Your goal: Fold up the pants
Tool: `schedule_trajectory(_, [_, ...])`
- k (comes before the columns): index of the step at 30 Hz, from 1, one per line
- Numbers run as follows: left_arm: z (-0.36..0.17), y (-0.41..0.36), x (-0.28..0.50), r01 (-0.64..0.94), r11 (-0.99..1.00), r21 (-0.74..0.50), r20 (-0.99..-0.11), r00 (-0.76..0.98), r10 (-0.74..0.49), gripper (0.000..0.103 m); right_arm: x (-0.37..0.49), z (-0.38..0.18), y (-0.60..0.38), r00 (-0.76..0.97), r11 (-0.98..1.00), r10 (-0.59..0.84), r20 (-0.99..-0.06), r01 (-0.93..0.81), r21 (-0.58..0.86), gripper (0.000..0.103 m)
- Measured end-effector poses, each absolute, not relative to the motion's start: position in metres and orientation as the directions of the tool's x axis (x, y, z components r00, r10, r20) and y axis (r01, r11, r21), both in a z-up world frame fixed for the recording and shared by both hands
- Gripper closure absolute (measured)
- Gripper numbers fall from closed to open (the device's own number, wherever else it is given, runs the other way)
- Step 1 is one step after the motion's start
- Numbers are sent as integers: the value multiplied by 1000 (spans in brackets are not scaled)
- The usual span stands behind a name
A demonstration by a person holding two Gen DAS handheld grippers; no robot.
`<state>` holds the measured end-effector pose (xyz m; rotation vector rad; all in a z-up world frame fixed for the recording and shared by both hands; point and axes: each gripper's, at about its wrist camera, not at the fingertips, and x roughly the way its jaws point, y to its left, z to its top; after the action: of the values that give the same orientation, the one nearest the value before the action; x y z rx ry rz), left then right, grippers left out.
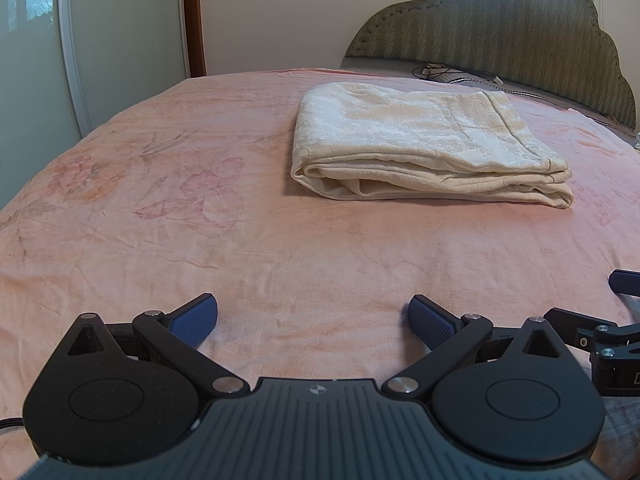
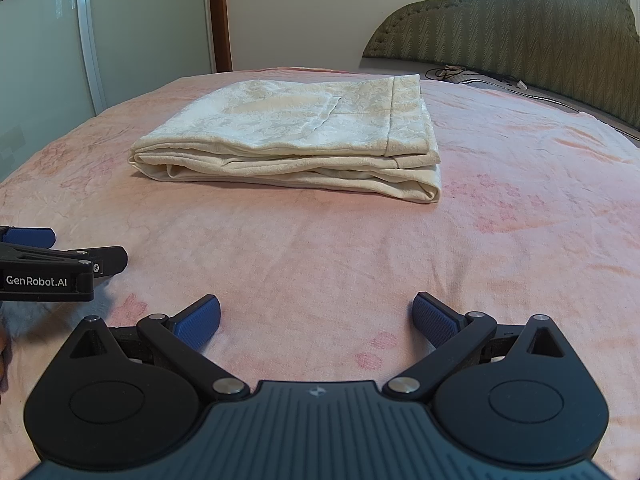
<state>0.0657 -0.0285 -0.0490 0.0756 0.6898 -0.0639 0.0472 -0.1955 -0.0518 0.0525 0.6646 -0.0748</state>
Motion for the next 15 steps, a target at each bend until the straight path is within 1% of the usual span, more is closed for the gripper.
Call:
schedule_trajectory(5, [-49,-28,66,84,995,49,-638,770,-34,0,47,-52,-196,787,995,-57,-615,94,28,0])
schedule_trajectory(7, [-49,-28,66,84,995,49,-638,770,-34,0,45,-51,-199,787,991,-89,-611,131,24,0])
schedule_trajectory(9, [-49,-28,66,84,995,49,-638,770,-34,0,46,-52,-202,786,990,-82,-613,134,40,0])
schedule_trajectory(12, [-49,-28,66,84,995,49,-638,770,-34,0,48,-53,-198,780,991,-96,-619,132,13,0])
schedule_trajectory(15, [-49,-28,66,84,995,49,-638,770,-34,0,47,-53,-199,781,991,-91,-618,131,20,0])
